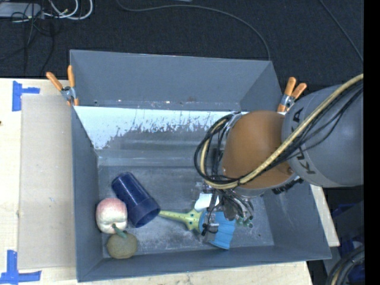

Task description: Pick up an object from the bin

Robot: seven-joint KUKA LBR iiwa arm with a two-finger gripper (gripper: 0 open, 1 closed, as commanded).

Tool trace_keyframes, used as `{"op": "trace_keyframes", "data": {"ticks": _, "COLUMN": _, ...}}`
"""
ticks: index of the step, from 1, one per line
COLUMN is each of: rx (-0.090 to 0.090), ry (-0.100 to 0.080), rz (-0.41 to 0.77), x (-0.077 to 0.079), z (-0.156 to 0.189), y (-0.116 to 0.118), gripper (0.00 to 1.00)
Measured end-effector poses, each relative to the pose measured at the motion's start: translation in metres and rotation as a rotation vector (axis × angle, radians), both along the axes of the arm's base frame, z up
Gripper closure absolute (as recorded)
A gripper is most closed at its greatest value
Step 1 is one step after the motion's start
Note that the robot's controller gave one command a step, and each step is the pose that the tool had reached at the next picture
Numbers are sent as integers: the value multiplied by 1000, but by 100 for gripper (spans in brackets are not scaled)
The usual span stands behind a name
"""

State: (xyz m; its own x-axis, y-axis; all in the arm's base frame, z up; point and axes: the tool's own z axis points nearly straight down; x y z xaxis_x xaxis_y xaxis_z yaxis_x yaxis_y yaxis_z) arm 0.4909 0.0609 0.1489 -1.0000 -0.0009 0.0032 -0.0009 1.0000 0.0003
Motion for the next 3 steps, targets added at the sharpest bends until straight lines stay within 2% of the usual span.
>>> {"op": "trace_keyframes", "data": {"ticks": 1, "rx": 0, "ry": 0, "rz": -82, "x": -13, "z": -61, "y": -5, "gripper": 0}}
{"op": "trace_keyframes", "data": {"ticks": 2, "rx": 2, "ry": -21, "rz": -52, "x": -14, "z": -83, "y": -7, "gripper": 0}}
{"op": "trace_keyframes", "data": {"ticks": 3, "rx": 1, "ry": -14, "rz": -111, "x": -16, "z": -77, "y": 6, "gripper": 0}}
